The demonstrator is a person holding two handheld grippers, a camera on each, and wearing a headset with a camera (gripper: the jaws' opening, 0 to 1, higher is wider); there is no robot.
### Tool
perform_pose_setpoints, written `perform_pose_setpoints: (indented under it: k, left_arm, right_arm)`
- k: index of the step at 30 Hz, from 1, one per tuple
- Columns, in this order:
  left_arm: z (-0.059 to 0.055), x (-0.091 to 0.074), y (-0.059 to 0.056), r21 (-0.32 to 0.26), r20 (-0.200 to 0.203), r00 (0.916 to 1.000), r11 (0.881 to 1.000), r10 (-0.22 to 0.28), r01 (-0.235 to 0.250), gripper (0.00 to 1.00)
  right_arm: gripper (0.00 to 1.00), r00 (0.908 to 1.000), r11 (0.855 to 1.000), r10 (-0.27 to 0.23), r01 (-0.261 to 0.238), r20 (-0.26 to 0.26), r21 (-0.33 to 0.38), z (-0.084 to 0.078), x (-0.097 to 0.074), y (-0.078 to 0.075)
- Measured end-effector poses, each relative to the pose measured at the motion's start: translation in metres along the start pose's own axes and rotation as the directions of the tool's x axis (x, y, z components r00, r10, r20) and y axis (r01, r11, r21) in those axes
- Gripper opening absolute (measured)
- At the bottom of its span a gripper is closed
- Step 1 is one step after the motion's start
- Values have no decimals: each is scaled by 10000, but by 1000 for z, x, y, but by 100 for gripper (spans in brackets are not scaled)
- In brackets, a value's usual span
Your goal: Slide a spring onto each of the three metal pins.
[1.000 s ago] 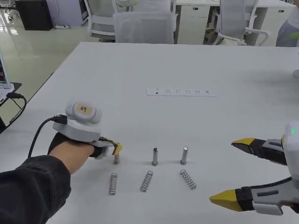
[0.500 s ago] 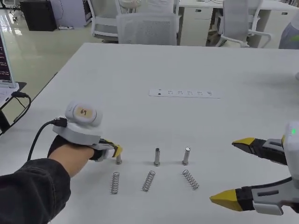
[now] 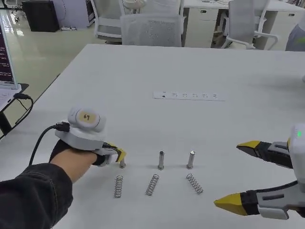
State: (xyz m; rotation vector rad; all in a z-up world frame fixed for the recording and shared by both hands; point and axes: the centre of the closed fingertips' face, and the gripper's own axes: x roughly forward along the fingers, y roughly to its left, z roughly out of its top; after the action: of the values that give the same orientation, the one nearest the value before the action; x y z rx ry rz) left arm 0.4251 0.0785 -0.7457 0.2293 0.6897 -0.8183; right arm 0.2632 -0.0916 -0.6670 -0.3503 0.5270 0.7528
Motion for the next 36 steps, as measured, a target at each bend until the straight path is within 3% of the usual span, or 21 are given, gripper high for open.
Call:
perform_pose_setpoints:
  k: [16, 36]
  left_arm:
    - [-1, -2, -3, 30, 49, 10000, 10000, -31, 31, 3]
    - [0, -6, -6, -136, 281, 9996, 9999, 19, -15, 22]
  right_arm:
    - [81, 10000, 10000, 18, -18, -1, -20, 0, 0, -1]
    - [81, 10000, 10000, 57, -57, -6, -69, 0, 0, -1]
